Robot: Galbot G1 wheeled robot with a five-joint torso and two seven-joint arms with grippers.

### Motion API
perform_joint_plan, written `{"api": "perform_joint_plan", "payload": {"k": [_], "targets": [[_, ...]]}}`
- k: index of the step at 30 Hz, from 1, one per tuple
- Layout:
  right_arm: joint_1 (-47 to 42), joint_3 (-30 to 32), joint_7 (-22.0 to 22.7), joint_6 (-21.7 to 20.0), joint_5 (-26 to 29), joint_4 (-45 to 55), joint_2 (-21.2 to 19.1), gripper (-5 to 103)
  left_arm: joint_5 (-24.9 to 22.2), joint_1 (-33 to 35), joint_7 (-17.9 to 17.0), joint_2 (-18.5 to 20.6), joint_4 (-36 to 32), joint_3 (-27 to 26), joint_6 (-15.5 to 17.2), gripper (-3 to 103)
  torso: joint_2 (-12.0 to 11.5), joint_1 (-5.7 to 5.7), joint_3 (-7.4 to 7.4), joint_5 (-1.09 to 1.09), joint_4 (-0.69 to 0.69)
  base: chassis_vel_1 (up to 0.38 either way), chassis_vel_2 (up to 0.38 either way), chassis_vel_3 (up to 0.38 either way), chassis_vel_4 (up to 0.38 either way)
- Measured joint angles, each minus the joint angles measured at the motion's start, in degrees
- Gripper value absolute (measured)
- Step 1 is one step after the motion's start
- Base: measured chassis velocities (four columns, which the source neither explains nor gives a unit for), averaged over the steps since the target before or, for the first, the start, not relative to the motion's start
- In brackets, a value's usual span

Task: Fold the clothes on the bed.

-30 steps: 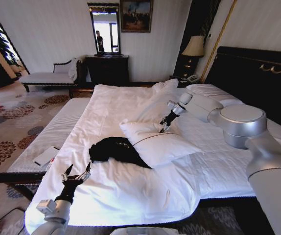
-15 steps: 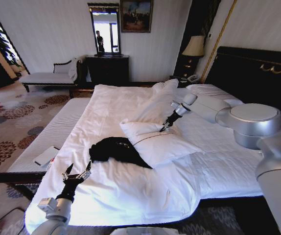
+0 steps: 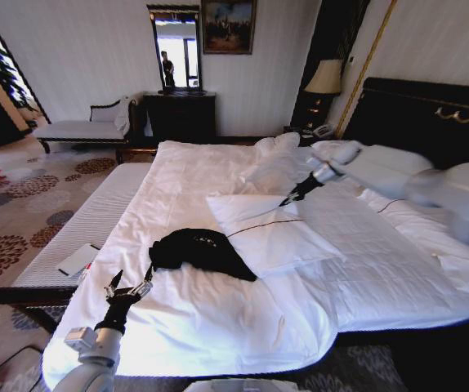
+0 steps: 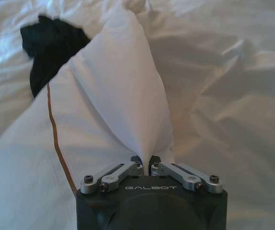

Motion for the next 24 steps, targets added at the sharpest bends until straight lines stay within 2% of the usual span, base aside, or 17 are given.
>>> {"api": "perform_joint_plan", "payload": {"k": [2,4,5,9,10,12,15,16,20,21,22,24], "targets": [[3.13,-1.88,1.98,-0.58,2.35,4.56,4.40,2,0.00,-0.55,-0.17,0.49,-0.21,0.30,0.41,100,0.00,0.00,0.01,0.06,0.02,0.000,0.000,0.000,0.000],[6.51,-4.33,3.49,-0.79,3.88,8.31,8.48,2,0.09,-1.16,-0.51,0.91,-0.26,0.82,0.82,100,0.00,-0.01,0.00,0.01,0.05,0.000,0.000,0.000,0.000],[6.51,-4.33,3.49,-0.79,3.88,8.31,8.48,2,0.09,-1.16,-0.51,0.91,-0.26,0.82,0.82,100,0.00,-0.01,0.00,0.01,0.05,0.000,0.000,0.000,0.000],[13.93,-8.85,6.17,-0.91,5.33,14.16,17.10,2,0.43,-2.62,-1.19,1.56,-0.79,1.95,1.84,100,0.00,0.00,0.00,-0.01,0.03,0.000,0.000,0.000,0.000],[13.93,-8.85,6.17,-0.91,5.33,14.16,17.10,2,0.43,-2.62,-1.19,1.56,-0.79,1.95,1.84,100,0.00,0.00,0.00,-0.01,0.03,0.000,0.000,0.000,0.000],[18.53,-11.83,7.50,-0.95,5.91,16.33,21.47,2,0.46,-3.20,-1.52,1.84,-0.96,2.32,2.23,100,0.00,-0.01,0.00,0.07,0.03,0.000,0.000,0.000,0.000],[25.30,-15.77,8.01,-1.03,4.62,18.30,27.65,2,0.59,-3.81,-1.72,2.33,-1.28,2.65,2.59,100,0.00,-0.01,0.00,0.01,0.00,0.000,0.000,0.000,0.000],[25.30,-15.77,8.01,-1.03,4.62,18.30,27.65,2,0.59,-3.81,-1.72,2.33,-1.28,2.65,2.59,100,0.00,-0.01,0.00,0.01,0.00,0.000,0.000,0.000,0.000],[32.04,-19.25,9.14,-1.71,2.95,21.02,36.11,2,0.78,-3.82,-1.84,2.82,-1.72,2.63,2.71,100,0.01,-0.01,0.00,-0.01,0.05,0.000,0.000,0.000,0.000],[33.28,-19.79,9.36,-2.00,2.37,21.98,38.51,2,0.79,-3.65,-1.86,2.93,-1.92,2.48,2.72,100,0.00,-0.01,0.00,0.02,0.03,0.000,0.000,0.000,0.000],[33.28,-19.79,9.36,-2.00,2.37,21.98,38.51,2,0.79,-3.65,-1.86,2.93,-1.92,2.48,2.72,100,0.00,-0.01,0.00,0.02,0.03,0.000,0.000,0.000,0.000],[34.85,-19.97,9.49,-2.33,0.74,23.16,43.26,2,0.72,-3.39,-1.86,3.03,-2.18,2.23,2.72,100,0.01,-0.01,0.00,0.05,0.04,0.000,0.000,0.000,0.000]]}}
